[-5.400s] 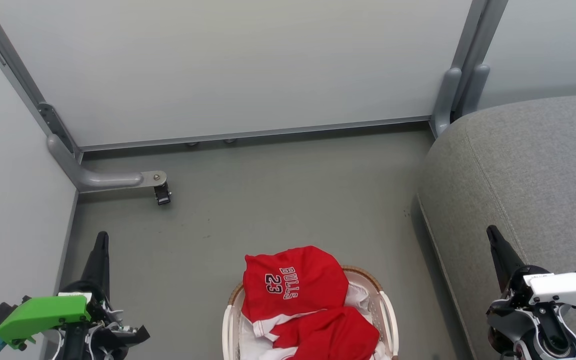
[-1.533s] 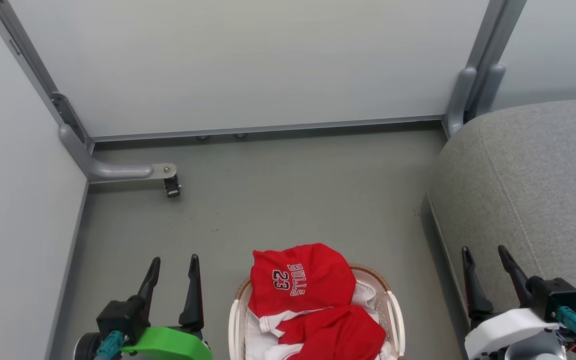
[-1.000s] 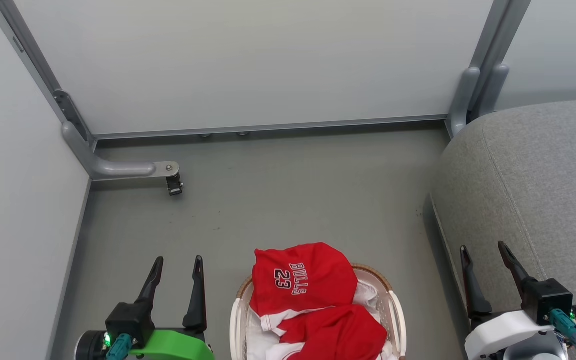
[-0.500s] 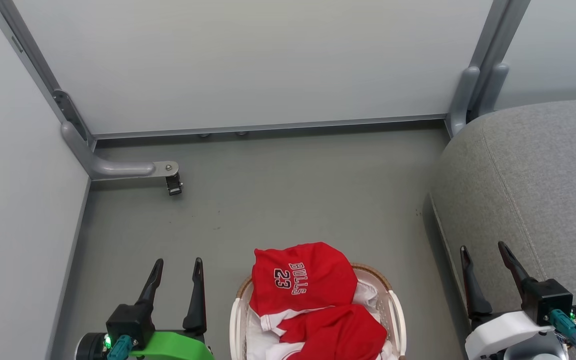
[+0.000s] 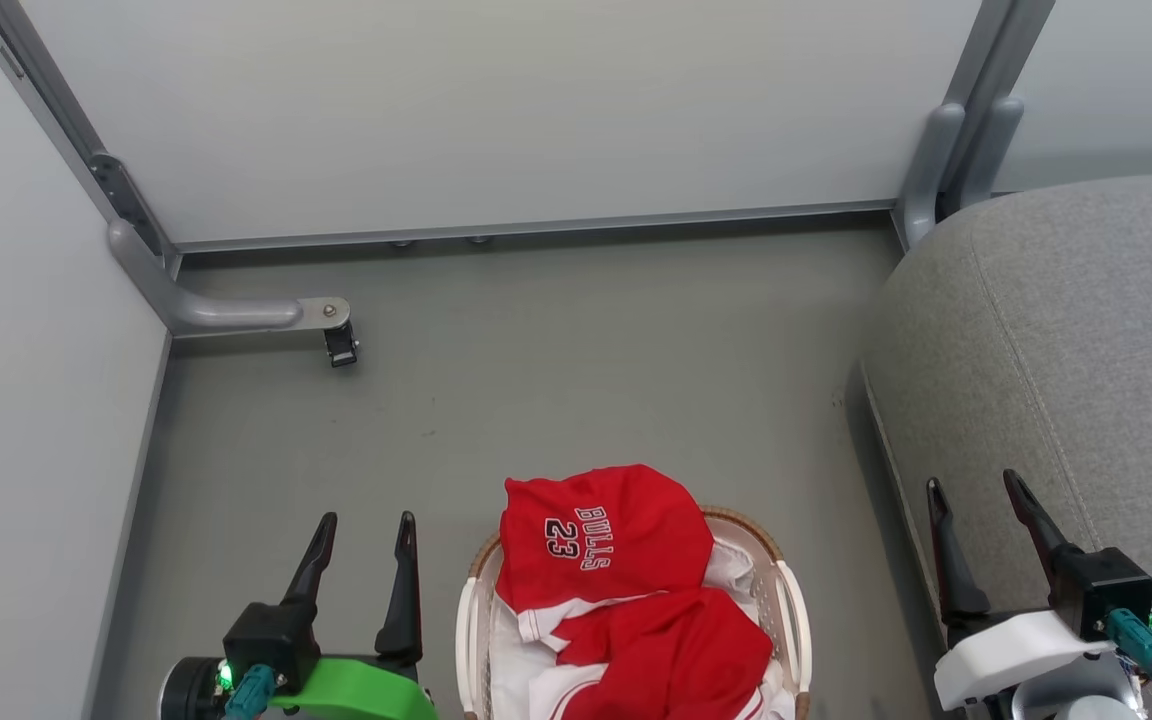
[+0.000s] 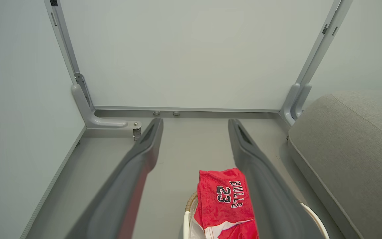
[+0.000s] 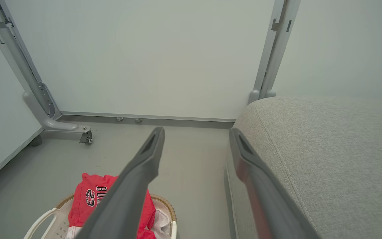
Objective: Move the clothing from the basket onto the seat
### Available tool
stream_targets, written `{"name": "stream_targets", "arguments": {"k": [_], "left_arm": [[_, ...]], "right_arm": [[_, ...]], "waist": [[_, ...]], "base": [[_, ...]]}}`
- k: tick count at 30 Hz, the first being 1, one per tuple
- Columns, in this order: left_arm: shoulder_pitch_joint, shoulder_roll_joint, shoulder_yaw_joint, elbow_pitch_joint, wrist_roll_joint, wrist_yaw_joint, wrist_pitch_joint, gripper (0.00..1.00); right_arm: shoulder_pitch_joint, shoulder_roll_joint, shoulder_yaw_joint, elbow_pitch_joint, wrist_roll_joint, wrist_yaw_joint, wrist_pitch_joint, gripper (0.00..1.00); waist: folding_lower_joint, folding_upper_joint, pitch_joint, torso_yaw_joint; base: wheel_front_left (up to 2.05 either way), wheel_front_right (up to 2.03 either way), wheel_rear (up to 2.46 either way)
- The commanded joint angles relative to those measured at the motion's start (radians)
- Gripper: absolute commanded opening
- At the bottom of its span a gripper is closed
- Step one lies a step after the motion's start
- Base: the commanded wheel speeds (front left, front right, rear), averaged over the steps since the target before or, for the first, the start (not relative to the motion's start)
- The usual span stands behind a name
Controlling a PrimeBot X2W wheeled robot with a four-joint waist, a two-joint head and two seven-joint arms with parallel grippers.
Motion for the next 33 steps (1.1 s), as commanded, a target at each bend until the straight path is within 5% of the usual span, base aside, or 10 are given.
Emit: {"name": "stream_targets", "arguments": {"k": [1,11,20,33], "left_arm": [[-0.024,0.006,-0.008,-0.001,0.01,-0.003,0.0,1.0],[-0.188,0.006,-0.066,0.054,0.095,-0.039,0.0,1.0],[-0.498,0.039,-0.149,0.325,0.182,-0.077,0.0,1.0],[-0.868,0.053,-0.517,0.735,0.074,-0.084,0.04,1.0]], "right_arm": [[-0.018,-0.006,-0.004,-0.006,-0.007,0.0,-0.005,1.0],[-0.107,-0.006,-0.014,-0.039,-0.01,0.0,-0.005,1.0],[-0.22,-0.005,-0.005,-0.068,0.013,0.0,-0.005,1.0],[-0.342,-0.004,0.049,-0.096,0.078,0.0,-0.005,1.0]], "waist": [[0.0,0.0116,0.03,-0.003],[0.0,0.0116,0.221,-0.038],[0.0,0.0116,0.431,-0.108],[0.0,0.0116,0.66,-0.204]], "base": [[0.0,0.0,0.0],[0.0,0.0,0.0],[0.0,0.0,0.0],[0.0,0.0,0.0]]}}
